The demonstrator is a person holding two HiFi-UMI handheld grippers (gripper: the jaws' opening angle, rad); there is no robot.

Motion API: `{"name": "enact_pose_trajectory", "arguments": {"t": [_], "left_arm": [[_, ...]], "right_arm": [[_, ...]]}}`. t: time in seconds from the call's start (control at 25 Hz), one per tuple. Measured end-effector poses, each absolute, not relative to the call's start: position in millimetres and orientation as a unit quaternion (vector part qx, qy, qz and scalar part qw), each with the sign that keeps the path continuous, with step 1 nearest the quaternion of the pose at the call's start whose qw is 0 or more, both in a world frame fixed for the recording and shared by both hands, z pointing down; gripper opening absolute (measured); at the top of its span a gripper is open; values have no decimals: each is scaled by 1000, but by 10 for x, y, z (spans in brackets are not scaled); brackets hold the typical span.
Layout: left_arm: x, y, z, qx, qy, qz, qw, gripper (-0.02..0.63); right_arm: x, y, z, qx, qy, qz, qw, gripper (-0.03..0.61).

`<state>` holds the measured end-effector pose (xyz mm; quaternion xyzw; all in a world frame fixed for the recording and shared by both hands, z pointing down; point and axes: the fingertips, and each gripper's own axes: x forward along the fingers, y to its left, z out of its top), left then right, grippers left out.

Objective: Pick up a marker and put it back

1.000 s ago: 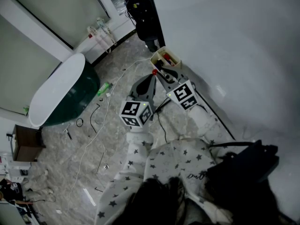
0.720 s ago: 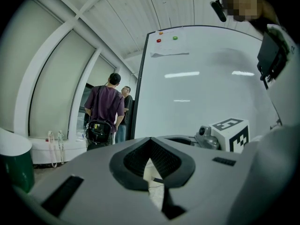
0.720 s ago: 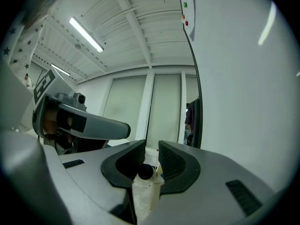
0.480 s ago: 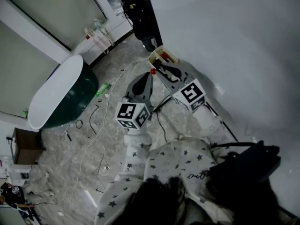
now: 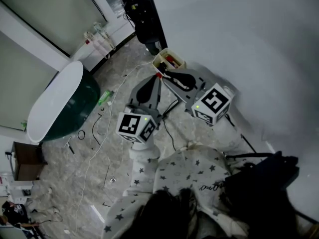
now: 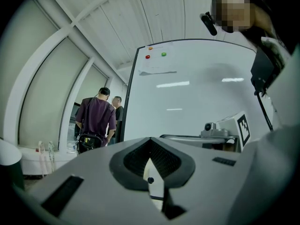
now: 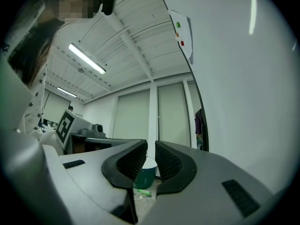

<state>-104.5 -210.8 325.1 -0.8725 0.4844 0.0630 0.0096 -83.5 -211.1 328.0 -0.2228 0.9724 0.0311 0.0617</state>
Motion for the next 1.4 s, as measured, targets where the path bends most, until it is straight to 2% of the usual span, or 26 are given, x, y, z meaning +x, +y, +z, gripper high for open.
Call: {"name": "enact_pose_trajectory", "arguments": {"t": [0.04,0.08,1.4], "left_arm": [[-1029,-2102,3243,-874,482,64,10,0],[-1014,-2095,3236,-874,481,64,10,0],[-850,-1940,3274,-890,455,33,12,0]], "right_arm": [[-822,-2103,3272,-224,972,32,62,65],[-806,-2100,3270,-227,971,33,63,6],[-670,-2038,3247,-223,973,12,58,6]]}}
